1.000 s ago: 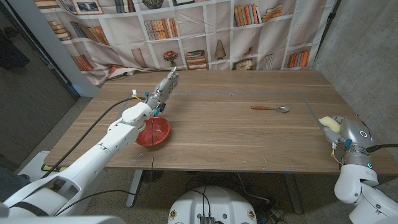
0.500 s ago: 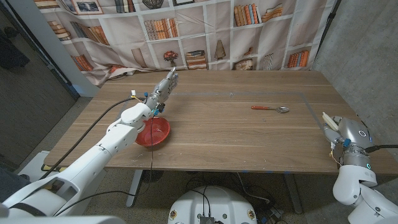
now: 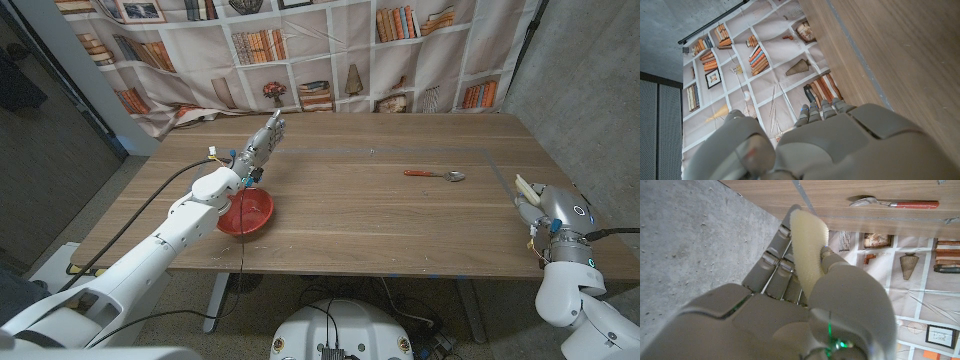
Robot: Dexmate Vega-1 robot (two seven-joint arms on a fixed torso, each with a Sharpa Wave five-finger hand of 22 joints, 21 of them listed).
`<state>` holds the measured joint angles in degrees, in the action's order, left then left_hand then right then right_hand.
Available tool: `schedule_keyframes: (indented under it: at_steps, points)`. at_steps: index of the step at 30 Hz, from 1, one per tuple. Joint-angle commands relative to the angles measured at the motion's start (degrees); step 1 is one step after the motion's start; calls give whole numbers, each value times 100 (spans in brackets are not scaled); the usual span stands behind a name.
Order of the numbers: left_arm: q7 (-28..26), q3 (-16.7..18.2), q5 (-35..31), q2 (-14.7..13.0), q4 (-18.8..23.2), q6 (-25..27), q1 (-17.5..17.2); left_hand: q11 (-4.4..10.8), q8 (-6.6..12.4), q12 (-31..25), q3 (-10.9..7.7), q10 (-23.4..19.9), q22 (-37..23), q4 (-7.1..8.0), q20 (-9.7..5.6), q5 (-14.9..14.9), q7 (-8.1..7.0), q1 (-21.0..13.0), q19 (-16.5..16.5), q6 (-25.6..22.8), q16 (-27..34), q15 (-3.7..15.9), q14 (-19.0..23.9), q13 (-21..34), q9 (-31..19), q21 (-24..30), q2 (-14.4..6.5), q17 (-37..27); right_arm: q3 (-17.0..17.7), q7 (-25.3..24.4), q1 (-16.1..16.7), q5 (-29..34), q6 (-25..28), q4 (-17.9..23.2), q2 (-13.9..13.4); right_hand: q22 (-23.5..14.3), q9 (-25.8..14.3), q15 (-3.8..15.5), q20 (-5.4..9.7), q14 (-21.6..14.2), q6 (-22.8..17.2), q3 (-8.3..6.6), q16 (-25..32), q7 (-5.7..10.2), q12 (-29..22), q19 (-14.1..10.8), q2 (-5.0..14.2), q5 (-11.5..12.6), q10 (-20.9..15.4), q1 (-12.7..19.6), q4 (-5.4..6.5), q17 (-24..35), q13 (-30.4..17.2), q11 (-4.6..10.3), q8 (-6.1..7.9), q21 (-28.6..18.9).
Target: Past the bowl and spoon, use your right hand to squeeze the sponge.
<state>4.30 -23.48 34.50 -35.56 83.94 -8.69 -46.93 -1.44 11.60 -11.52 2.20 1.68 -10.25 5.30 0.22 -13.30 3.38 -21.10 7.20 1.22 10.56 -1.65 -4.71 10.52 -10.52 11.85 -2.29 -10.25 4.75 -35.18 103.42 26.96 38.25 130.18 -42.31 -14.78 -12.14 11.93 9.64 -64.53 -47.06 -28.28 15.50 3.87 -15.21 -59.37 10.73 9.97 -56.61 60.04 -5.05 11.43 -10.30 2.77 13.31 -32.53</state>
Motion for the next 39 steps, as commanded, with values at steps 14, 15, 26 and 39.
schedule_keyframes:
  at_steps: [14, 15, 26, 39]
  points:
    - [-105, 63, 29, -71, 138, 50, -115, 22, -9, -15, 42, -20, -29, 13, 37, 11, -8, -25, 21, -44, 12, 6, 12, 26, -16, -5, -32, -27, -3, 760, -197, 126, 300, 234, -210, -166, -166, 88, 333, -945, 419, -251, 151, -150, -106, -482, 96, 14, -687, -4, 486, 86, -180, 91, -155, -648]
    - [-102, 62, 32, -69, 133, 55, -110, 30, -9, -14, 43, -18, -29, 13, 42, 11, -11, -26, 24, -45, 11, 3, 9, 26, -16, -6, -33, -27, -45, 751, -230, 160, 367, 238, -206, -170, -197, 89, 333, -1019, 410, -283, 190, -148, -144, -490, 93, 16, -744, -4, 509, 129, -228, 136, -133, -682]
    - [-77, 17, 21, -23, 71, 80, -43, 28, -3, -8, 50, -6, -30, 12, 58, 14, -21, -34, 31, -74, 10, 10, 7, 26, -17, -5, -46, -27, -196, 757, -314, 303, 672, 261, -281, -37, -1996, 99, 304, -1262, 436, -853, 1136, 67, -2725, -388, 35, 14, -1024, -313, 890, 1918, -4561, 841, 122, -1747]
    - [-48, -37, -19, 21, 3, 102, 56, 42, -3, -6, 55, -1, -30, 12, 66, 17, -28, -44, 39, -87, 11, 11, 7, 26, -18, -5, -63, -27, -356, 879, -463, 314, 1063, 290, -429, -461, -2718, 103, 287, -1336, 413, -978, 1727, 133, -4639, -303, -11, 14, -1019, -422, 699, 2981, -6114, 749, 160, -2683]
